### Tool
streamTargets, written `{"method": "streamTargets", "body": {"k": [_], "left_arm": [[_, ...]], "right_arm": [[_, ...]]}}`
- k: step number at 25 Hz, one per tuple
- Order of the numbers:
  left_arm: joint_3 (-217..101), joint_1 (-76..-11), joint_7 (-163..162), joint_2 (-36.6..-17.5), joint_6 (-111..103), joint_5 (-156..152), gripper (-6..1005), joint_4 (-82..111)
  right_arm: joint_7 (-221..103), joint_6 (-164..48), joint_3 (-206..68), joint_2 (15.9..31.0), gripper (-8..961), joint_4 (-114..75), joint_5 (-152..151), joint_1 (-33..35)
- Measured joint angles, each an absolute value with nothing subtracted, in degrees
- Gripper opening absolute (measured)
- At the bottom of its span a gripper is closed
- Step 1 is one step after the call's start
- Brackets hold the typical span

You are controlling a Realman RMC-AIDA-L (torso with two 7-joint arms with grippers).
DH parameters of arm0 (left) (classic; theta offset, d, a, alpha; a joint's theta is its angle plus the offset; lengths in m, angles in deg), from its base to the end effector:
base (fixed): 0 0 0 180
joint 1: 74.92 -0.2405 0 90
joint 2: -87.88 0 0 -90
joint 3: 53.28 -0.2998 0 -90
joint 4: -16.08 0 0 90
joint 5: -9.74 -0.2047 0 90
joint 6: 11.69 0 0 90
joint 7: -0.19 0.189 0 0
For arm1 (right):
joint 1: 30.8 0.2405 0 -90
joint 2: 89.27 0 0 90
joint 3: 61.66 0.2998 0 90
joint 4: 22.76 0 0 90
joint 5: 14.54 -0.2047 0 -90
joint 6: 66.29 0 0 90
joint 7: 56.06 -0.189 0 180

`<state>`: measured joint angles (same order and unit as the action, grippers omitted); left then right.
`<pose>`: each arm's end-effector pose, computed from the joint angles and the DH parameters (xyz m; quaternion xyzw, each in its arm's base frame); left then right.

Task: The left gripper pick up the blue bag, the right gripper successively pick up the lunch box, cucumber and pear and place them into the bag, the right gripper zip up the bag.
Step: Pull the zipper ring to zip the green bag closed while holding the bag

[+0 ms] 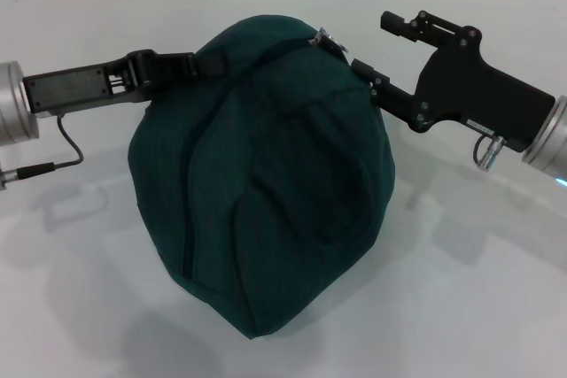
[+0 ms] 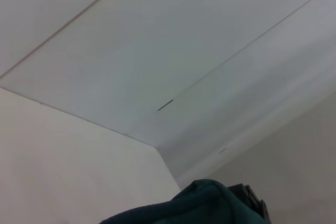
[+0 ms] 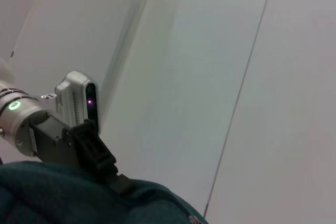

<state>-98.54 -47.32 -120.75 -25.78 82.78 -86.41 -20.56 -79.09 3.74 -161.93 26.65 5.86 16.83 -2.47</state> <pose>-0.2608 0.3630 -0.0051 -0.7845 -0.4999 -0.3668 0.0132 0.1994 0.3818 -0.0860 -0.8730 -0.0734 0.3600 0.3206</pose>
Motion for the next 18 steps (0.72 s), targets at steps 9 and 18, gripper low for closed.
{"method": "streamTargets", "body": {"k": [9, 18], "left_arm": [[-98.5, -47.2, -120.8, -25.97, 82.8, -86.4, 48, -20.7], [-98.5, -47.1, -120.7, -26.31, 82.9, -86.4, 48, -20.7]], "right_arm": [[-79.1, 2.6, -162.2, 26.73, 551, 5.9, 16.8, -1.2], [-79.1, 1.2, -162.4, 26.83, 550, 5.9, 17.2, -0.2]]}}
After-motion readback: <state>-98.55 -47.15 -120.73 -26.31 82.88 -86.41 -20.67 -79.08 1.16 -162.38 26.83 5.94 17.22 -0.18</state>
